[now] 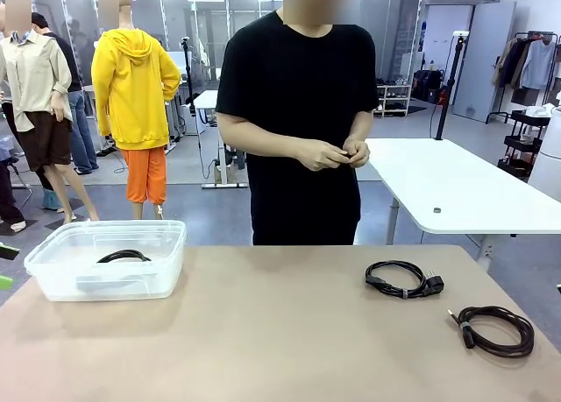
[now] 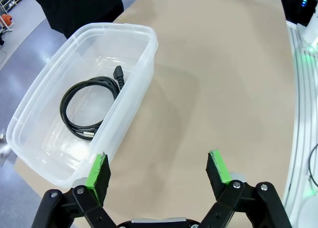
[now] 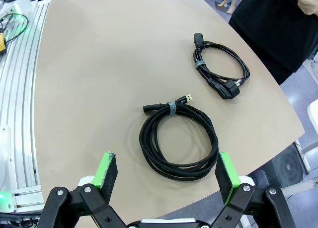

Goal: Organize and store the cables.
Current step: Place the Power Cable into the Organizing box.

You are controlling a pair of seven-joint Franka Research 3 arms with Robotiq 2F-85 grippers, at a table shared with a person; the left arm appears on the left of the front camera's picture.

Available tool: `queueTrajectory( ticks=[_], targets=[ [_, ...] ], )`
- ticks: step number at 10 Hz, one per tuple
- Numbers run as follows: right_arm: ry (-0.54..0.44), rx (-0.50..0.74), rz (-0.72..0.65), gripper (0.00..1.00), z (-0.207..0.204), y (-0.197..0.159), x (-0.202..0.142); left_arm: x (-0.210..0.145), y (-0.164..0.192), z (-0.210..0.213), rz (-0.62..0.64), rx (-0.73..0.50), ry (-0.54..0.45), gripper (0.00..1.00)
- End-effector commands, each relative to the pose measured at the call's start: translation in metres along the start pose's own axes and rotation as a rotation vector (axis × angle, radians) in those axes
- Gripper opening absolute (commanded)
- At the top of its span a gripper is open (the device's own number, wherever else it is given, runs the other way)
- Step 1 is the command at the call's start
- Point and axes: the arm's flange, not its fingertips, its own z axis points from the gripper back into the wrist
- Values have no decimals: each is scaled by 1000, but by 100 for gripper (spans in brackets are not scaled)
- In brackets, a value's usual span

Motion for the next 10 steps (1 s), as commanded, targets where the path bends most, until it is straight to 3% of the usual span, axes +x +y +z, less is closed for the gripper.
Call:
queueTrajectory(
  ticks=[1,10],
  targets=[
    [18,5,-13,100,1,2,3,0,0,1,-5,-5,-8,98],
    [18,5,-13,100,1,2,3,0,0,1,-5,-5,-8,98]
  ],
)
